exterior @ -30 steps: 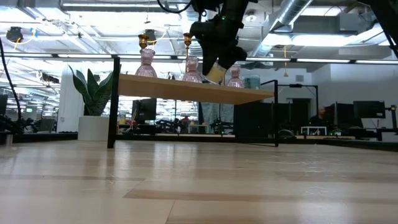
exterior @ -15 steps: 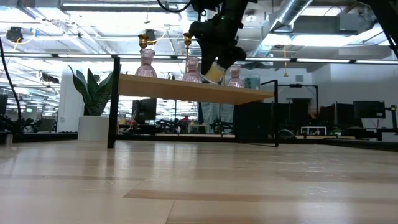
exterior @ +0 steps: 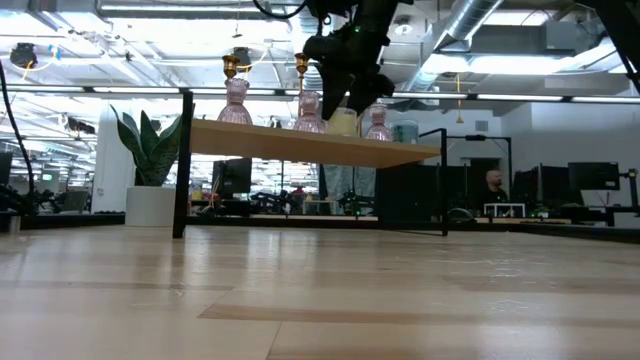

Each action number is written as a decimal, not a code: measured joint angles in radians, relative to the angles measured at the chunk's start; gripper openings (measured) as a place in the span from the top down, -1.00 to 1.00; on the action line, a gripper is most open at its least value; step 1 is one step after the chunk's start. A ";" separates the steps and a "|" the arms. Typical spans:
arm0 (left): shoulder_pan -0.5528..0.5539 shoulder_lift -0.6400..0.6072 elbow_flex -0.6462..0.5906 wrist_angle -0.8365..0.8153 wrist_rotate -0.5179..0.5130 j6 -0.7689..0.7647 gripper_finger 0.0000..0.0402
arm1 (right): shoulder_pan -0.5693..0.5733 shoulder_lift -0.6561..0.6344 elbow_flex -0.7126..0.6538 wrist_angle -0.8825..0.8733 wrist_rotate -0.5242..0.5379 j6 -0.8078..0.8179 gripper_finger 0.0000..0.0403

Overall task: Pick & Place candle stick holders
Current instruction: Put the yellow scented candle on the shelf, then put the purple scented candle on the shelf

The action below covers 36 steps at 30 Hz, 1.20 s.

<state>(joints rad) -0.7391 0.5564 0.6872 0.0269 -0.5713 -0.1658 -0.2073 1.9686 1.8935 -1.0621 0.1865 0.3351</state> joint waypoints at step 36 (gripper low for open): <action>0.000 0.001 0.000 -0.003 0.037 -0.023 -0.07 | 0.967 -0.271 -0.262 -0.442 0.230 1.158 -0.30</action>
<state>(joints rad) -0.7391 0.5571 0.6872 0.0235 -0.5345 -0.1885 0.7596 1.6976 1.6314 -1.5046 0.4164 1.4928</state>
